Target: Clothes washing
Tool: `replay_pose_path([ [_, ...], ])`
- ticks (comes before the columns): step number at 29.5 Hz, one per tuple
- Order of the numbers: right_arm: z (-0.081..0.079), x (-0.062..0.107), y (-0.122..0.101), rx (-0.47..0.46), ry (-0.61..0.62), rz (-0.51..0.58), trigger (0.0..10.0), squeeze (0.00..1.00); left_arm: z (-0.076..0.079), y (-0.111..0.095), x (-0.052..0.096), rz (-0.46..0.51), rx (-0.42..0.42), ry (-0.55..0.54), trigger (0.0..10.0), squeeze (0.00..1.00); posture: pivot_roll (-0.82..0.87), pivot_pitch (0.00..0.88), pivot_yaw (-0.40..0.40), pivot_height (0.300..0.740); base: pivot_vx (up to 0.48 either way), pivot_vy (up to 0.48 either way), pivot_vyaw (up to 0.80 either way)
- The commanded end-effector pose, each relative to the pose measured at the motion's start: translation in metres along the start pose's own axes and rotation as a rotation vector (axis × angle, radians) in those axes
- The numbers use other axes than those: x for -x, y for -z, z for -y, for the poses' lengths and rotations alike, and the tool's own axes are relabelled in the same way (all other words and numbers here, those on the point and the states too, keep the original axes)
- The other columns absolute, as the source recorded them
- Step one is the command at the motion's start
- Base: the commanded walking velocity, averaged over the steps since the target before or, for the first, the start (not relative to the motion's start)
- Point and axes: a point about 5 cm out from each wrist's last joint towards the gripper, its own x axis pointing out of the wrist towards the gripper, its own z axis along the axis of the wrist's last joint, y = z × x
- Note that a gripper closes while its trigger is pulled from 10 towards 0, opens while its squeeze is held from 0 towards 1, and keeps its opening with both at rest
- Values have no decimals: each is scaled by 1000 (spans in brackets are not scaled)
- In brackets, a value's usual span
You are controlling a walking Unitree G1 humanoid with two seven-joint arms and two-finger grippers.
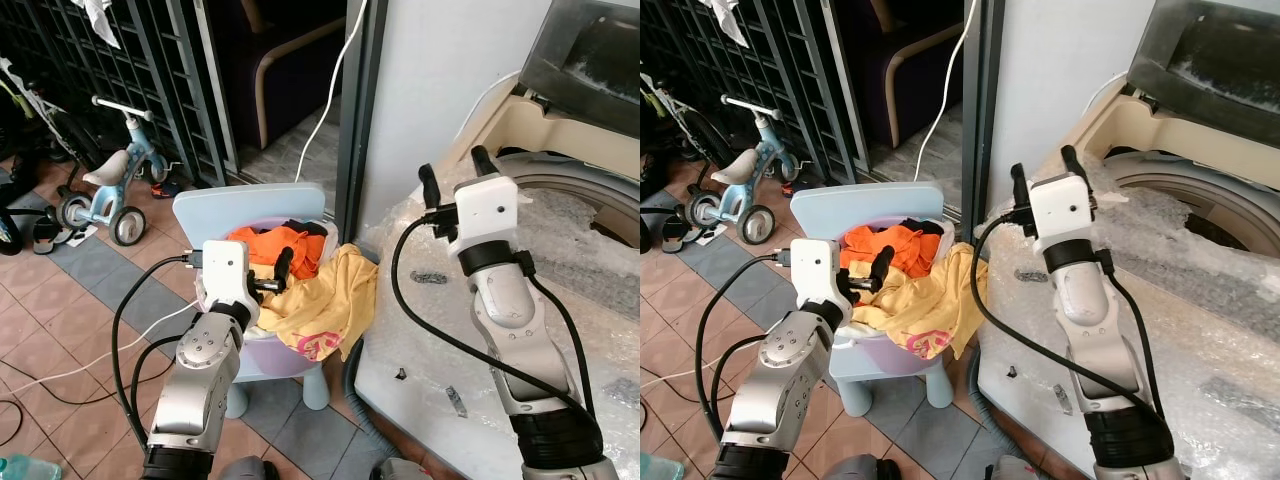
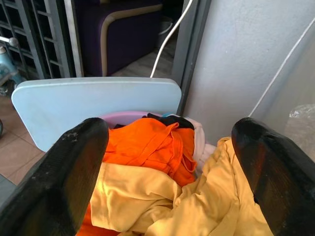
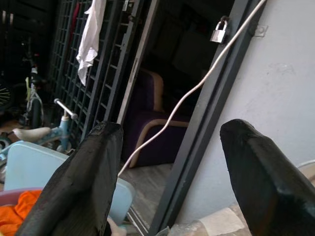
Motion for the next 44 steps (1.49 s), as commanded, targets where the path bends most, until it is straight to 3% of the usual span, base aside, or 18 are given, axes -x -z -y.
replay_pose_path([
  [1, -12, 3, -2, -33, -86, -5, 10000, 1000, -4, 0, -1, -8, 6, -34, 10000, 0, -99, 2, 29, 740, 0, 0, 0],
  [6, -16, 4, 4, -53, -100, -35, 10000, 1000, -5, 0, -1, -11, -6, -38, 10000, 0, -95, 1, 31, 740, 0, 243, 0],
  [7, -15, 5, 8, -43, -88, -54, 10000, 937, -5, 0, -2, -12, -6, -38, 10000, 0, -92, 0, 32, 740, 0, 480, 0],
  [8, -14, 5, 10, -28, -75, -65, 10000, 549, -5, 0, -2, -15, -4, -37, 10000, 0, -92, 0, 33, 740, 0, 480, 0],
  [9, -12, 5, 12, -19, -68, -73, 10000, 549, -5, 0, -2, -17, -2, -37, 10000, 0, -93, 1, 32, 740, 0, 480, 0],
  [10, -11, 6, 13, -4, -58, -81, 10000, 310, -6, 0, -2, -18, -2, -38, 10000, 0, -93, 1, 32, 740, 0, 480, 0],
  [11, -9, 6, 14, 6, -52, -86, 10000, 310, -6, 0, -2, -18, -2, -39, 10000, 0, -94, 1, 33, 740, 0, 480, 0],
  [12, -9, 6, 15, 12, -51, -90, 10000, 220, -6, -1, -2, -15, -5, -39, 10000, 0, -94, 2, 32, 740, 0, 480, 0],
  [13, -9, 7, 17, 17, -54, -100, 10000, 43, -6, 0, -2, -22, -7, -45, 10000, 0, -94, 2, 32, 740, 0, 480, 0],
  [14, -9, 8, 19, 10, -60, -111, 10000, 0, -6, 0, -2, -22, -5, -46, 10000, 0, -92, 1, 33, 740, 0, 480, 0],
  [24, -6, 10, 37, 53, -34, -205, 10000, 0, -9, -1, 0, -9, -64, -78, 10000, 0, -79, 4, 31, 740, 0, 192, 0],
  [28, 4, 17, 57, 74, 50, -300, 10000, 0, -22, 8, 2, -73, -148, -144, 10000, 0, -59, 5, 27, 740, 0, 0, 0],
  [31, 12, 27, 77, 2, 156, -409, 10000, 0, -40, 9, 5, -78, -196, -211, 10000, 0, -45, 7, 29, 740, 0, 0, 0],
  [36, 14, 27, 87, -57, 209, -461, 10000, 0, -55, 5, 9, -71, -240, -273, 10000, 0, -14, 16, 45, 740, 0, 0, 0],
  [39, 11, 25, 93, -24, 197, -506, 10000, 0, -59, 6, 14, -129, -158, -276, 10000, 0, -10, 44, 41, 740, 0, 0, 419],
  [44, 3, 22, 100, -28, 166, -546, 10000, 0, -54, 11, 17, -139, -111, -223, 10000, 0, -12, 49, 37, 740, 0, 0, 800],
])
